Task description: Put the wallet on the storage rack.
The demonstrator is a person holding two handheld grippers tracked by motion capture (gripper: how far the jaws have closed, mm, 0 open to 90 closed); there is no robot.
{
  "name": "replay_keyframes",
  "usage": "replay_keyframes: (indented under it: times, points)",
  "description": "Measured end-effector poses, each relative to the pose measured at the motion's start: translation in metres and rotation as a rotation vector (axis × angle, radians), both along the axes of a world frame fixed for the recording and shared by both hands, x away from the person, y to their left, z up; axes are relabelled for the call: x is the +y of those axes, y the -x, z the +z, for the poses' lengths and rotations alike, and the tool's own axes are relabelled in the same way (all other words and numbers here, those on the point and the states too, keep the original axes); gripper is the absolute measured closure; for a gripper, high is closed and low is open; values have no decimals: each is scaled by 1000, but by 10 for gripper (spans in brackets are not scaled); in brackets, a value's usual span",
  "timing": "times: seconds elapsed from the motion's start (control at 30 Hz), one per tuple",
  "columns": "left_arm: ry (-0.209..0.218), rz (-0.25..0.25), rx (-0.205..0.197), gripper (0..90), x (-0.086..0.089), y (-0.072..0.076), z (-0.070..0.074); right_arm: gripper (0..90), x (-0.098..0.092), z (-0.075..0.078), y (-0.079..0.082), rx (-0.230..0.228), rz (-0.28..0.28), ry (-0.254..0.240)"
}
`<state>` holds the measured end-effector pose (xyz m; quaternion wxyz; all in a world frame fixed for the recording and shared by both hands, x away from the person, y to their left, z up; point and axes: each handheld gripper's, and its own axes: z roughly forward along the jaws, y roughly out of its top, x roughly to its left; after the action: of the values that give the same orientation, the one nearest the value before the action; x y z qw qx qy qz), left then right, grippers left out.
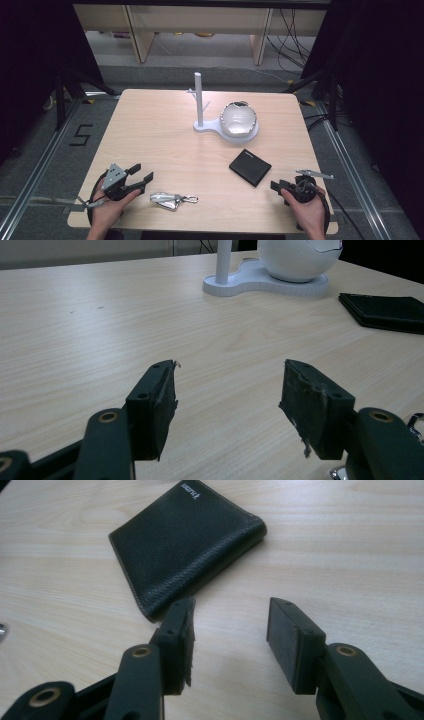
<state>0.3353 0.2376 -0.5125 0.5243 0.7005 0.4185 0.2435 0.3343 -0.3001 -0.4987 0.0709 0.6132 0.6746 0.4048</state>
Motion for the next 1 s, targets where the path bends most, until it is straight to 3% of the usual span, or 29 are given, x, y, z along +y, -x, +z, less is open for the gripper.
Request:
replay_keyframes:
  times: [0.07,0.1,0.17,0.2,0.23,0.27,0.3,0.33,0.4,0.43,0.47,0.5,0.53,0.57,0.6,0.63,0.67,0.73,0.77,0.8,0.9,0.93,0.97,1.0]
  points:
    - [1,4,-9,382,-1,-1,1,523,0,3,-2,27,6,-20]
    - [5,7,-9,381,-3,-1,1,513,-2,3,-4,21,22,11]
    - [-4,2,-13,382,-5,-2,1,498,-1,4,-5,28,12,13]
    - [-18,-8,-16,383,-7,-3,0,463,0,9,-8,71,1,9]
    - [-23,-4,-18,383,-9,-2,0,442,-1,9,-11,68,2,35]
    - [-26,-9,-19,385,-9,-1,0,430,1,13,-12,119,-24,19]
    - [-26,-9,-19,385,-9,-1,0,430,1,13,-12,119,-24,19]
    - [-28,-11,-18,385,-10,-1,0,413,3,18,-16,164,-28,21]
    - [-16,-20,-16,385,-11,0,-2,412,4,23,-19,206,-39,52]
    - [-16,-20,-16,385,-11,0,-2,413,13,30,-20,292,-103,-36]
    - [-23,-17,-15,385,-10,2,-2,414,11,29,-24,252,-61,34]
    - [-22,-17,-18,386,-10,2,-2,414,12,31,-26,273,-65,14]
    - [-25,-17,-20,386,-10,3,-2,413,8,28,-30,230,-17,88]
    - [-17,-20,-24,386,-10,3,-2,414,13,32,-33,273,-55,72]
    - [-22,-18,-22,385,-10,4,-1,414,13,31,-35,270,-41,70]
    - [-22,-18,-22,385,-10,4,-1,414,16,32,-37,304,-57,47]
    - [-25,-21,-20,385,-10,5,-2,414,16,31,-42,298,-45,73]
    - [-20,-27,-23,385,-10,4,-3,414,18,31,-44,313,-45,71]
    - [-21,-28,-24,385,-11,5,-3,414,21,32,-46,346,-71,45]
    - [-25,-25,-22,385,-12,7,-2,414,20,31,-51,340,-48,79]
    - [-25,-28,-25,385,-12,7,-2,414,23,32,-55,356,-73,84]
    - [-27,-29,-25,385,-13,7,-2,414,26,33,-57,375,-102,63]
    - [-28,-30,-22,385,-13,7,-2,413,21,32,-59,364,-35,120]
    - [-27,-36,-25,385,-13,6,-2,413,24,33,-61,380,-70,112]
